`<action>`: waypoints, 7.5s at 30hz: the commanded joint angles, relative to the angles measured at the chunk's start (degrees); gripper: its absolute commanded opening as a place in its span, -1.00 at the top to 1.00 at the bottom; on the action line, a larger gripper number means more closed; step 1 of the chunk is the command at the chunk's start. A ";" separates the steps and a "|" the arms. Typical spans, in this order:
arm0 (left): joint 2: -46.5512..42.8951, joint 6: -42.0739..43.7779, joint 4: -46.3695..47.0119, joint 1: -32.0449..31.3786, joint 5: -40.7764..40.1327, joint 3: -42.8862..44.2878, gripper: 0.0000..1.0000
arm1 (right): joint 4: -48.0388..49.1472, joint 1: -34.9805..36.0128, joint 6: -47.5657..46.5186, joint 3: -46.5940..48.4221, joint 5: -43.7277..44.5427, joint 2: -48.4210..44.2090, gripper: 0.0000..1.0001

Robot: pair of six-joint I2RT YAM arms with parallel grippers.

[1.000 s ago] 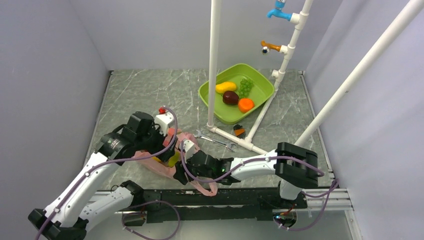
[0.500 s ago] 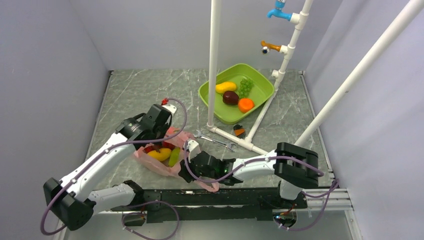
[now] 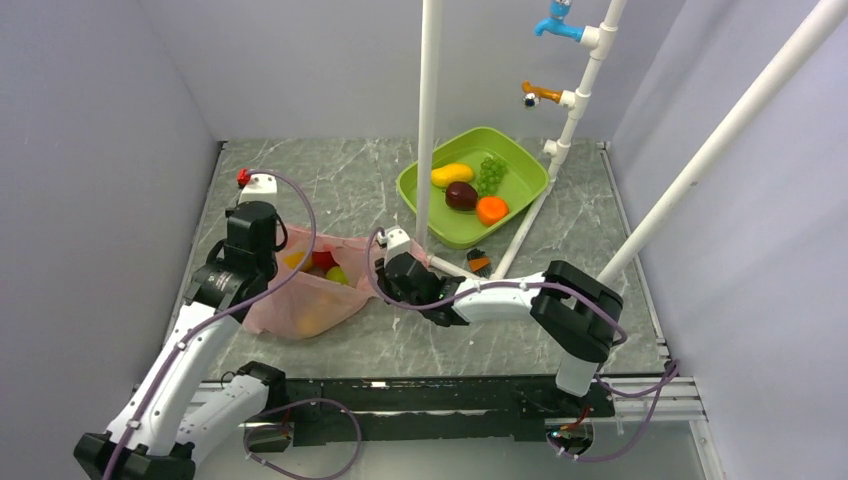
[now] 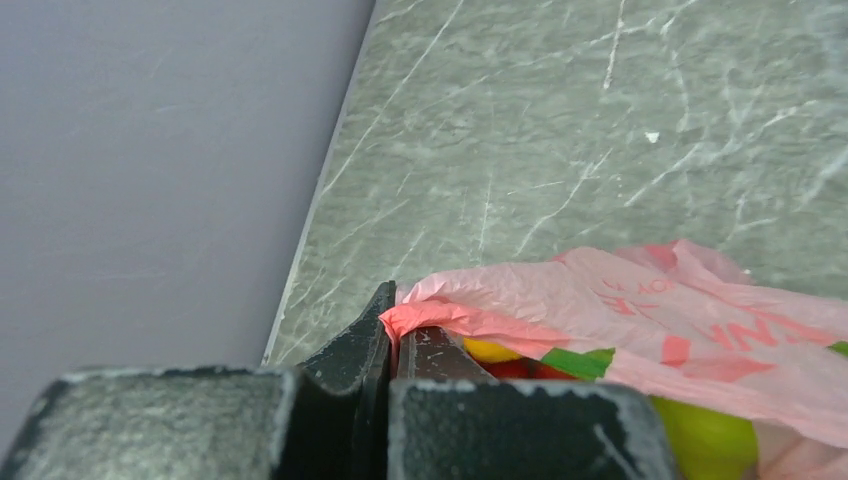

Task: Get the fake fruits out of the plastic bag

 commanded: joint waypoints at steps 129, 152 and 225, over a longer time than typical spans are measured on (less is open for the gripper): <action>-18.26 4.31 3.96 4.02 22.66 -14.53 1.00 | -11.78 4.76 -18.89 27.73 0.44 18.12 -0.36; -17.87 4.27 3.93 3.92 22.61 -14.54 1.00 | -15.05 3.61 -17.65 32.86 -1.91 20.98 -0.01; -18.70 4.18 4.15 3.83 23.04 -14.44 1.00 | -31.77 -37.60 -5.92 23.76 -6.44 -2.66 0.46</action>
